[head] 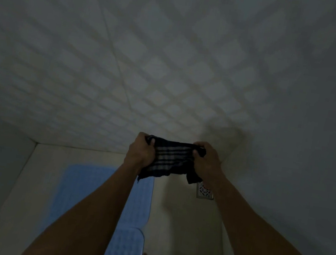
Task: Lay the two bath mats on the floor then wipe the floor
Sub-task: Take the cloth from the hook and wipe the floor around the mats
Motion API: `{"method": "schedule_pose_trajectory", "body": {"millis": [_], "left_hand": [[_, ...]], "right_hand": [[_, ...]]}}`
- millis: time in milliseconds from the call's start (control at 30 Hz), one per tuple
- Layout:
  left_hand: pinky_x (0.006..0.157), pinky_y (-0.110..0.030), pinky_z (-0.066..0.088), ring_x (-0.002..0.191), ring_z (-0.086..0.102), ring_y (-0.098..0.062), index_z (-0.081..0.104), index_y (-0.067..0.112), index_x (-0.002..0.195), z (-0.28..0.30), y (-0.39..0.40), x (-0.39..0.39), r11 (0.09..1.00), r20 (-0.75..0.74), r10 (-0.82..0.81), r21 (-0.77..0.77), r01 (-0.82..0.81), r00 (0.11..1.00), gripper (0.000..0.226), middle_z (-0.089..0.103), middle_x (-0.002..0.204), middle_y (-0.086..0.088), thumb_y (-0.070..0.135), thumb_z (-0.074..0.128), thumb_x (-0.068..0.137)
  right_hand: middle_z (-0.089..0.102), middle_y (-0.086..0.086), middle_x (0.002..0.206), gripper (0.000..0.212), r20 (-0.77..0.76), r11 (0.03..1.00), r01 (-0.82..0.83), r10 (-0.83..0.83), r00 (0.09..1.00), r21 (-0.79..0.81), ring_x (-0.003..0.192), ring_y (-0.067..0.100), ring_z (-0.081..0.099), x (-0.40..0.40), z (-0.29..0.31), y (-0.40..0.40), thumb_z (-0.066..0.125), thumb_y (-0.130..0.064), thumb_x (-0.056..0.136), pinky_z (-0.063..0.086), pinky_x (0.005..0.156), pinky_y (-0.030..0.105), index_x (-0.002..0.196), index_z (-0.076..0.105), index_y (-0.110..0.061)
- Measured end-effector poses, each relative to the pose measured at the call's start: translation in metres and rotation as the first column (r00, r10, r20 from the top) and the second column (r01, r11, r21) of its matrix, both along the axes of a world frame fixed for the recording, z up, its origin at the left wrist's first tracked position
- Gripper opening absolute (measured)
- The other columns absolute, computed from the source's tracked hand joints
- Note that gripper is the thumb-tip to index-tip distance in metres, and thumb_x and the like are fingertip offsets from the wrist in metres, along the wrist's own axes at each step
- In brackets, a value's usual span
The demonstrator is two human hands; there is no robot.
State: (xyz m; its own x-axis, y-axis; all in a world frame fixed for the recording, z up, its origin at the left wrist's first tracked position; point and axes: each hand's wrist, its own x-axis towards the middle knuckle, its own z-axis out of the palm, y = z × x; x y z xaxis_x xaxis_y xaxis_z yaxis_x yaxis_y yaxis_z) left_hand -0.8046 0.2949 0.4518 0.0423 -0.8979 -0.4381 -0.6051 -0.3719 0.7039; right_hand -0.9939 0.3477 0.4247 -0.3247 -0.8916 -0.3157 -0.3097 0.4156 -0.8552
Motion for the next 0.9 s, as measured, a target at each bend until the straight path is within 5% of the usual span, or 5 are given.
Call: {"method": "schedule_pose_trajectory", "body": {"millis": [133, 233, 500, 767, 900], "left_hand": [[0.097, -0.035, 0.049, 0.112, 0.059, -0.026, 0.040, 0.018, 0.135, -0.081, -0.010, 0.012, 0.994, -0.172, 0.089, 0.073, -0.077, 0.981, 0.058, 0.057, 0.132, -0.010, 0.055, 0.058, 0.094], [0.094, -0.042, 0.055, 0.106, 0.064, -0.027, 0.044, 0.034, 0.131, -0.149, -0.012, 0.010, 1.000, -0.070, 0.012, -0.009, -0.012, 0.997, 0.063, 0.064, 0.121, -0.005, 0.065, 0.067, 0.081], [0.076, -0.025, 0.044, 0.096, 0.066, -0.023, 0.070, 0.015, 0.102, -0.358, -0.026, -0.016, 0.987, 0.147, 0.023, -0.161, 0.001, 0.989, 0.040, 0.072, 0.101, -0.007, 0.051, 0.073, 0.085], [0.076, -0.027, 0.047, 0.095, 0.066, -0.023, 0.069, 0.016, 0.107, -0.564, -0.045, -0.019, 0.979, 0.164, 0.060, -0.200, -0.027, 0.985, 0.044, 0.070, 0.104, -0.010, 0.056, 0.067, 0.087], [0.084, -0.041, 0.056, 0.100, 0.066, -0.029, 0.065, 0.023, 0.118, -0.648, -0.066, -0.019, 0.975, 0.187, 0.063, -0.220, -0.020, 0.980, 0.052, 0.064, 0.113, -0.013, 0.065, 0.059, 0.087]], "right_hand": [[0.061, 0.004, 0.119, 0.024, 0.131, 0.966, 0.238, -0.250, 0.959, 0.103, 0.102, 0.022, 0.062, 0.024, -0.072, -0.013, 0.057, -0.032, 0.097, 0.055, 0.088, 0.039, 0.119, 0.058, -0.023], [0.065, 0.000, 0.111, 0.039, 0.131, 0.939, 0.311, -0.330, 0.935, 0.147, 0.097, 0.020, 0.064, 0.035, -0.127, -0.024, 0.060, -0.055, 0.088, 0.055, 0.086, 0.037, 0.114, 0.061, -0.025], [0.068, 0.006, 0.116, 0.058, -0.284, 0.992, 0.115, -0.093, 0.954, 0.061, 0.105, 0.023, 0.063, 0.017, -0.341, -0.039, 0.057, -0.065, 0.086, 0.039, 0.082, 0.020, 0.122, 0.066, -0.020], [0.056, 0.008, 0.119, 0.051, -0.314, 0.999, 0.034, -0.026, 0.949, 0.021, 0.106, 0.026, 0.059, 0.010, -0.542, -0.065, 0.053, -0.062, 0.089, 0.047, 0.091, 0.035, 0.127, 0.062, -0.029], [0.049, 0.005, 0.124, 0.051, -0.334, 1.000, -0.007, 0.013, 0.943, 0.018, 0.106, 0.028, 0.058, 0.009, -0.621, -0.087, 0.048, -0.063, 0.091, 0.049, 0.092, 0.040, 0.133, 0.056, -0.035]]}}
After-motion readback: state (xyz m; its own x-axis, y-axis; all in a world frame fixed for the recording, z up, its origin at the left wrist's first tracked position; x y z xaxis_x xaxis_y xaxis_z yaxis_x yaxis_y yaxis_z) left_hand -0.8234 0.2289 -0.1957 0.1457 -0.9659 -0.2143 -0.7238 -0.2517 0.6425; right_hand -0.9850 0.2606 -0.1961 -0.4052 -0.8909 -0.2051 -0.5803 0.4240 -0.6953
